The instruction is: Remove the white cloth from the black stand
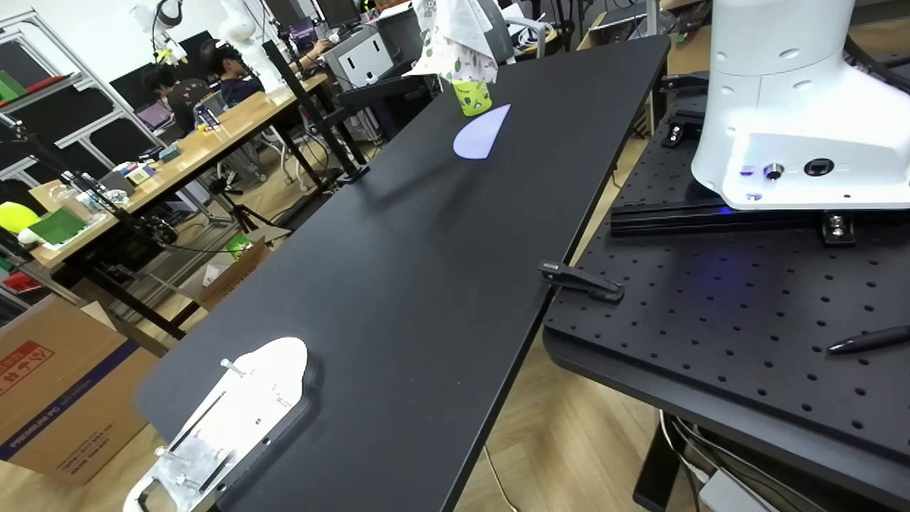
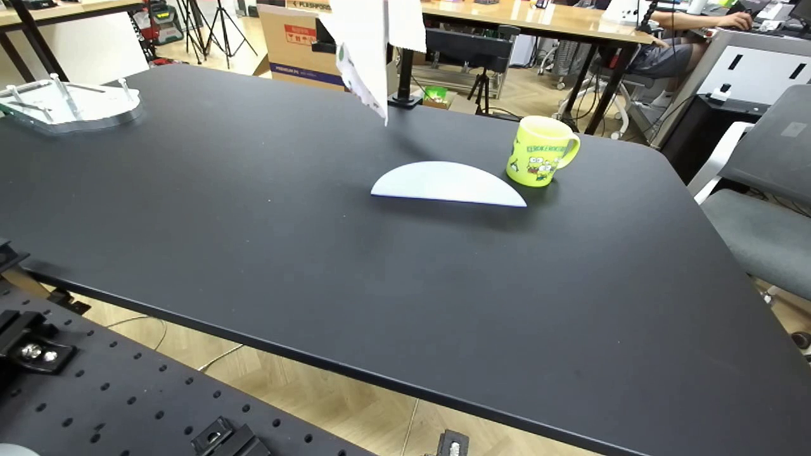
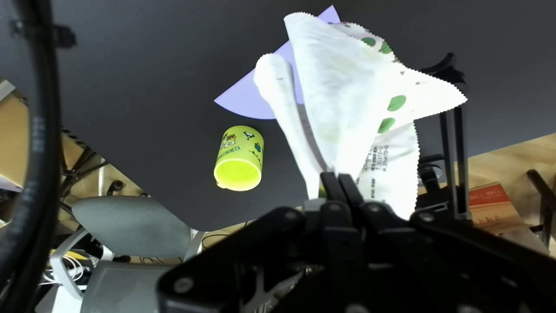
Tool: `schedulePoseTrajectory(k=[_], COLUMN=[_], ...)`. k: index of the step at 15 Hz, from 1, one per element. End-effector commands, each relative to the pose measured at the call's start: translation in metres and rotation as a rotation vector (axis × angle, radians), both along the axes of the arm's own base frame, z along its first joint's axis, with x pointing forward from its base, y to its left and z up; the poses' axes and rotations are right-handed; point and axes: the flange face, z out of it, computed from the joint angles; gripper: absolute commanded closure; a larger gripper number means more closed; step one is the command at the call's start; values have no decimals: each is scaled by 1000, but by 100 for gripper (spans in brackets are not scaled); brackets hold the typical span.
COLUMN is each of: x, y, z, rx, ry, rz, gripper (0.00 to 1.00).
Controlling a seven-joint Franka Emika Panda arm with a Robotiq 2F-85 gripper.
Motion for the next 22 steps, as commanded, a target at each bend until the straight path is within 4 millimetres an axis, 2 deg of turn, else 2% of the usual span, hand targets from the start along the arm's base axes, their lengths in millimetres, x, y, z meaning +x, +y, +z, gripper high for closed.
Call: schedulePoseTrajectory(k=[1, 7, 13, 17, 18, 20, 22], x=[29, 60, 95, 117, 120, 125, 127], y=[-24, -57, -57, -66, -69, -74, -75], z=[-16, -57, -91, -107, -111, -117, -117], rx=[21, 63, 83, 94, 98, 98, 97], ry=[-28, 17, 71, 116, 128, 146, 154], rz=[-90, -165, -60, 3, 14, 30, 38], gripper=[99, 99, 99, 99, 72, 67, 53])
